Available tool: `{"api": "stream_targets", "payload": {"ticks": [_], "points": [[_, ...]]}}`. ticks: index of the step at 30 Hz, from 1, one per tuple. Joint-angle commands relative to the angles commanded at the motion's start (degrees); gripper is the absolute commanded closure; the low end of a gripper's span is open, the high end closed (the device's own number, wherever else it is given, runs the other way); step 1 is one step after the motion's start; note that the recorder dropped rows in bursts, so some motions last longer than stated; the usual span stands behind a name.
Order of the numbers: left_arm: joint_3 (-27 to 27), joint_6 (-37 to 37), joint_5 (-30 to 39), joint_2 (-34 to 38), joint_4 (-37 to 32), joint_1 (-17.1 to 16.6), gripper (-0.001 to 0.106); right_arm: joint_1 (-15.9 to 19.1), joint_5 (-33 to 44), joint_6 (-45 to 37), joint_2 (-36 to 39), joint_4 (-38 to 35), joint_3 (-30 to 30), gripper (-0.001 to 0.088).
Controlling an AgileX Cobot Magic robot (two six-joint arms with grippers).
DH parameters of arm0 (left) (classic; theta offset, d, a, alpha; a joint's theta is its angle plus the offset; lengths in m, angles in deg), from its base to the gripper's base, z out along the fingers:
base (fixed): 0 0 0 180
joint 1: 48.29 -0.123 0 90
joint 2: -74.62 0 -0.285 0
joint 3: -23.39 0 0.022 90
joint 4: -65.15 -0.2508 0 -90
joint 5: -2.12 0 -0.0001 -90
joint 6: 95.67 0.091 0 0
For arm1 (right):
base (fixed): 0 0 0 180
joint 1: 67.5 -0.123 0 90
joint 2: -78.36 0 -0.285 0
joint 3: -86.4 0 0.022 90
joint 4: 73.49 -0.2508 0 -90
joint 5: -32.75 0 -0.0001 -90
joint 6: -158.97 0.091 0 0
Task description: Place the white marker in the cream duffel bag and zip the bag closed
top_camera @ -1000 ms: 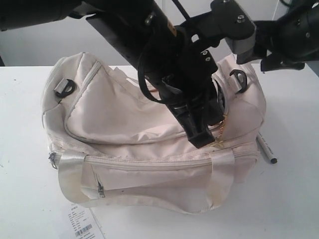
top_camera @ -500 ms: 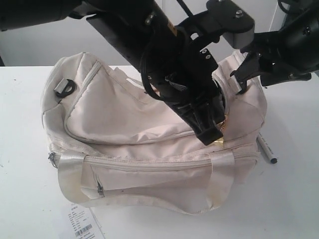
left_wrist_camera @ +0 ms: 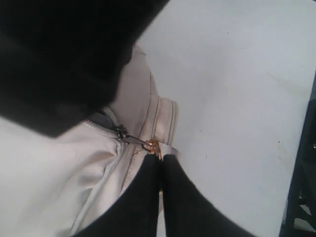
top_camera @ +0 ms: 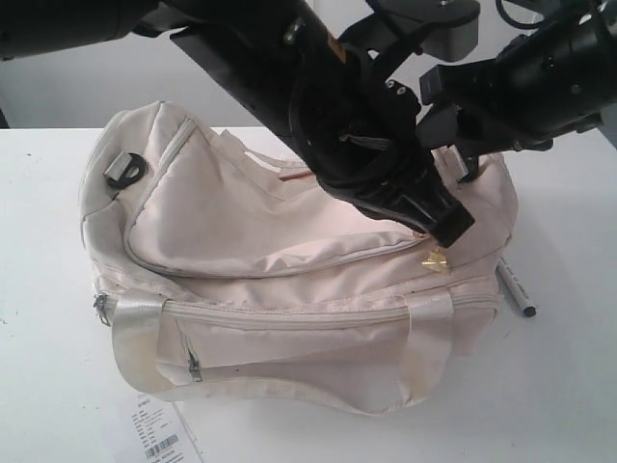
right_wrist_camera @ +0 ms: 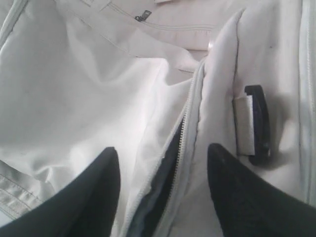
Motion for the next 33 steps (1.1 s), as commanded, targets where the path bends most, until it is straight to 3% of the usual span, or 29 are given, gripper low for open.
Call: {"api": "stream_targets", "payload": {"ticks": [11,19,27,29,33], "points": [[0.00,-1.05,-1.08,0.00,0.00,0.00,0.105,0.00,-2.06,2.20,4.50,-0.12,0.00,0.0354],[0.00,-1.05,-1.27,0.00,0.00,0.00,0.105,-1.97,-5.39,2.20,5.62,-0.21,0.00,0.0344],[0.00,-1.05,-1.39,0.00,0.00,0.00,0.105,-1.97,-3.72,3.90,8.81,0.01,0.00,0.0365],[0.00,-1.05,-1.39,0.00,0.00,0.00,0.105,-1.97,-4.22,4.42,9.06,0.01,0.00,0.0454],[0.00,-0.82,-1.39,0.00,-0.10,0.00,0.105,-1.97,-5.63,5.40,9.06,0.01,0.00,0.0860]]}}
